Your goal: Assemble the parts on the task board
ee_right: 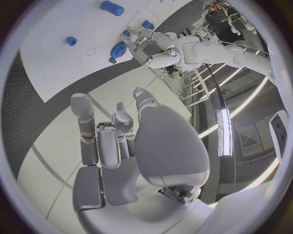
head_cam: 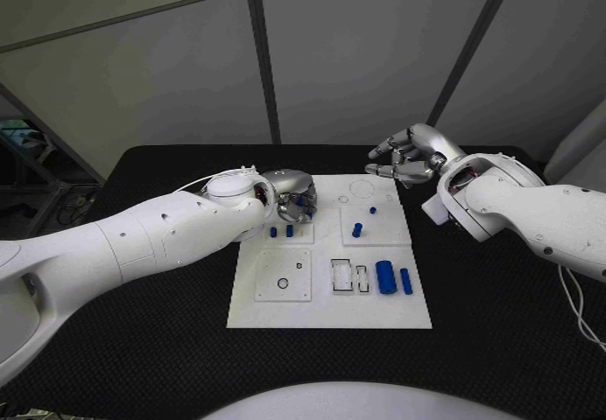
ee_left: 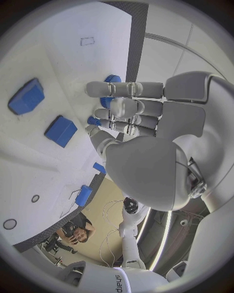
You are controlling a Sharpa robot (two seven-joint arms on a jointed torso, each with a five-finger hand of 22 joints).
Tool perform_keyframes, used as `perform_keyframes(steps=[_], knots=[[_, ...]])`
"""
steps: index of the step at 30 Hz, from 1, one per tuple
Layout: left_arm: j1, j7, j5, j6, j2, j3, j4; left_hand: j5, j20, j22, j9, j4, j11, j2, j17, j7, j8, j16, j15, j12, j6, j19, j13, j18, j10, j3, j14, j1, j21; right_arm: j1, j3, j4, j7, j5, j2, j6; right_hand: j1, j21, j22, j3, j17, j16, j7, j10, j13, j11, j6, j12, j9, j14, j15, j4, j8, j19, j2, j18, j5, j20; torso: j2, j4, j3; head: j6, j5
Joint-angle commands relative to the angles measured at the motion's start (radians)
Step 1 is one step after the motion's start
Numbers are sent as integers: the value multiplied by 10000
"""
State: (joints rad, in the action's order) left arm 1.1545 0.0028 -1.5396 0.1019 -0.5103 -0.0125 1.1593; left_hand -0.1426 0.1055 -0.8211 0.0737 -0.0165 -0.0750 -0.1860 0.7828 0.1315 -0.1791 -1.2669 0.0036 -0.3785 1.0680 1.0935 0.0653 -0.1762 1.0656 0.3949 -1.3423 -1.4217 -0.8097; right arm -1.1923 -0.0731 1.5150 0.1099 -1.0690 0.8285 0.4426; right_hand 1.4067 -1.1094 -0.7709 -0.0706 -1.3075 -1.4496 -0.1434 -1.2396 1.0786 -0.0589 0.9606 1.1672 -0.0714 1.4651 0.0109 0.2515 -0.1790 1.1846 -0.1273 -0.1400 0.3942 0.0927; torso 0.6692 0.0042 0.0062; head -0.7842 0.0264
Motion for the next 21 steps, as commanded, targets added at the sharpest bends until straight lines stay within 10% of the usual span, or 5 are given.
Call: perform_keyframes(steps=[1, 21], knots=[[0, -61, -81, -297, 22, -3, -6, 16, -8, -165, -20, 49, 6, 147, 151, 13, 50, -144, -31, 66, 101, 155, -5, -45, 150, 182, -135, -28, -176, -14, -7, 9, -91, -20, -5, -53, 104, 49, 27, -64, -361, 73, -11, 52, -13, 17, -67, -55, 10, 525, 62, 40, -50, -75, 36, -82, 83, -21, 5, -3, -1, -15, -8], [-15, 45, -66, -345, 70, -4, -173, 156, -72, -1410, -38, 639, 37, 297, 458, 91, 322, -515, -84, 757, 504, 506, 14, 110, 929, 1365, -467, -35, -1300, -14, -8, 23, -99, -21, -23, -47, 106, 60, 40, -70, -365, 73, -10, 37, -3, 18, -62, -45, 9, 526, 62, 45, -56, -79, 40, -83, 91, -21, -7, 0, -1, -23, -26]])
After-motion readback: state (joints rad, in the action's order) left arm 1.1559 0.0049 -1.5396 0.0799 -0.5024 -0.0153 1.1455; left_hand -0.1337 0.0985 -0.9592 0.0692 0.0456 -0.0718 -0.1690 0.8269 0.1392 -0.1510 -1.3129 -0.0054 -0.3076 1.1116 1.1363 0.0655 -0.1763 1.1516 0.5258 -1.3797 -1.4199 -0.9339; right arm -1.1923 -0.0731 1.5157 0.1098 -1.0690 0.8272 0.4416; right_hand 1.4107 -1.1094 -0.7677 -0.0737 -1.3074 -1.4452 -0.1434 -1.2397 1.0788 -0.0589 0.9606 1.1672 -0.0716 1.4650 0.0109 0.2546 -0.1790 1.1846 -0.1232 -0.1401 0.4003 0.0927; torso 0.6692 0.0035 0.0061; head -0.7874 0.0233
